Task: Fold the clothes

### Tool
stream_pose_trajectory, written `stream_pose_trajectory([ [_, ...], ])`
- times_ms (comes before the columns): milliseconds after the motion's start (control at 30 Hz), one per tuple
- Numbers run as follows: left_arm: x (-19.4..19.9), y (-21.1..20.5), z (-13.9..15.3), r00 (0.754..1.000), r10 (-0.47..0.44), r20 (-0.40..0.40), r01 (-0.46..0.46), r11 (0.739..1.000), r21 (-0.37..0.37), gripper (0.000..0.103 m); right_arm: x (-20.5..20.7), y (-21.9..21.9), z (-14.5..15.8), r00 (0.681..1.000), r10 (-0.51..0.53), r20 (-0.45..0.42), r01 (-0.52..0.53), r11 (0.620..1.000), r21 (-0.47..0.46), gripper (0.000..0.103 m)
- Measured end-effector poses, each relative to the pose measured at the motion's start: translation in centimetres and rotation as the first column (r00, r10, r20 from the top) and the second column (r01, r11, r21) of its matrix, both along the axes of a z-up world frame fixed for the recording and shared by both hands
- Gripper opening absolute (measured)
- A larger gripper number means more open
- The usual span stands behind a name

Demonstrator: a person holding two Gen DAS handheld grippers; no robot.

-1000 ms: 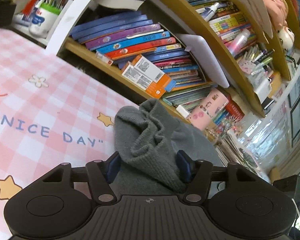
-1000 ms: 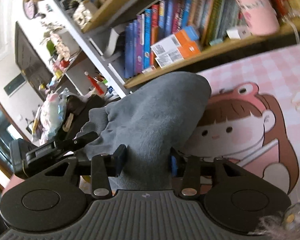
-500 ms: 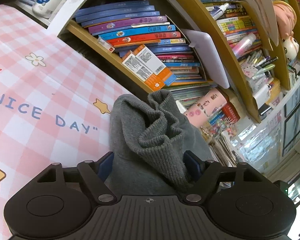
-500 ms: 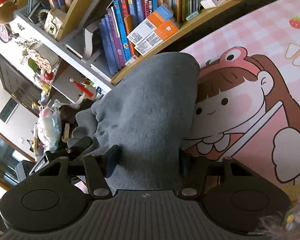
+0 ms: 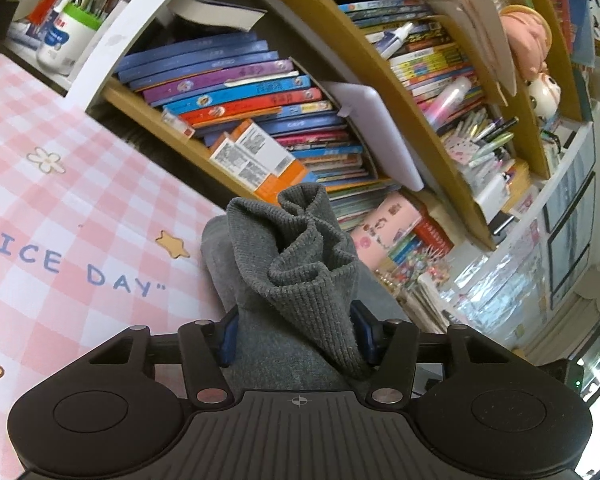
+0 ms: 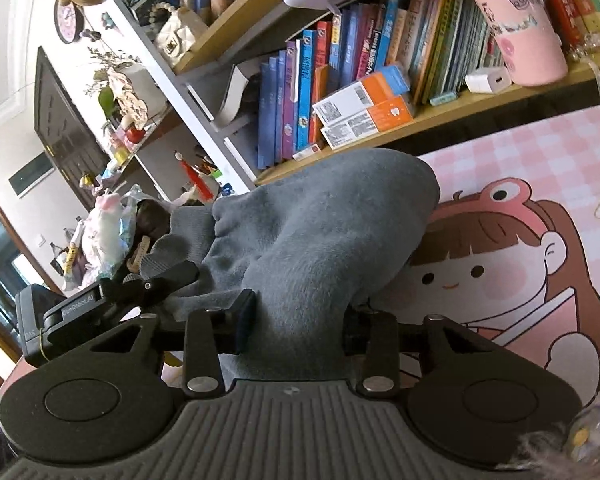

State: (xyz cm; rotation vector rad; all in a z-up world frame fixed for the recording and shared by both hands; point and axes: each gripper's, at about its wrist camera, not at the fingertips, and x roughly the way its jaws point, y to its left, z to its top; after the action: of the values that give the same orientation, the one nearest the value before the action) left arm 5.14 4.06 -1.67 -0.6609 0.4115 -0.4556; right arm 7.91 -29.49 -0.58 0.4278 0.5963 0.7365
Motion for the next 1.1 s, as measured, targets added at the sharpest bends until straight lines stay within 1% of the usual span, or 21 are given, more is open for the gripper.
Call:
stream_pose_trajectory([
  [133, 0.0, -0.1, 0.3, 1.000, 0.001, 0.013, -0.001, 1.000, 0.009, 0.053, 0.0, 0.1, 0.2, 1.000, 0.005, 0.017, -0.005, 1.000, 0.000, 0.037],
  [367, 0.7, 0.1, 0.8, 1.000, -0.003, 0.002, 0.003, 1.000, 0.007, 0.053, 0.5, 0.3, 0.6, 0.999, 0.006, 0.038, -0.005, 1.000, -0.010, 0.037],
  [700, 4.0, 0.8, 3.2, 0.998, -0.015, 0.068, 0.010, 0.997, 0.076, 0.053, 3.3, 2.1, 1.8, 0.995, 0.003, 0.101, -0.001, 1.000, -0.023, 0.037],
  [900, 6.2, 1.5, 3.6, 0.996, -0.022, 0.092, 0.016, 0.998, 0.063, 0.053, 5.2, 2.9, 2.4, 0.992, -0.007, 0.122, 0.009, 1.000, -0.020, 0.037],
  [1100, 8.4, 2.2, 2.9, 0.996, 0.005, 0.087, -0.006, 1.000, 0.011, 0.053, 7.8, 3.7, 2.4, 0.991, -0.015, 0.131, 0.017, 1.000, -0.016, 0.037],
])
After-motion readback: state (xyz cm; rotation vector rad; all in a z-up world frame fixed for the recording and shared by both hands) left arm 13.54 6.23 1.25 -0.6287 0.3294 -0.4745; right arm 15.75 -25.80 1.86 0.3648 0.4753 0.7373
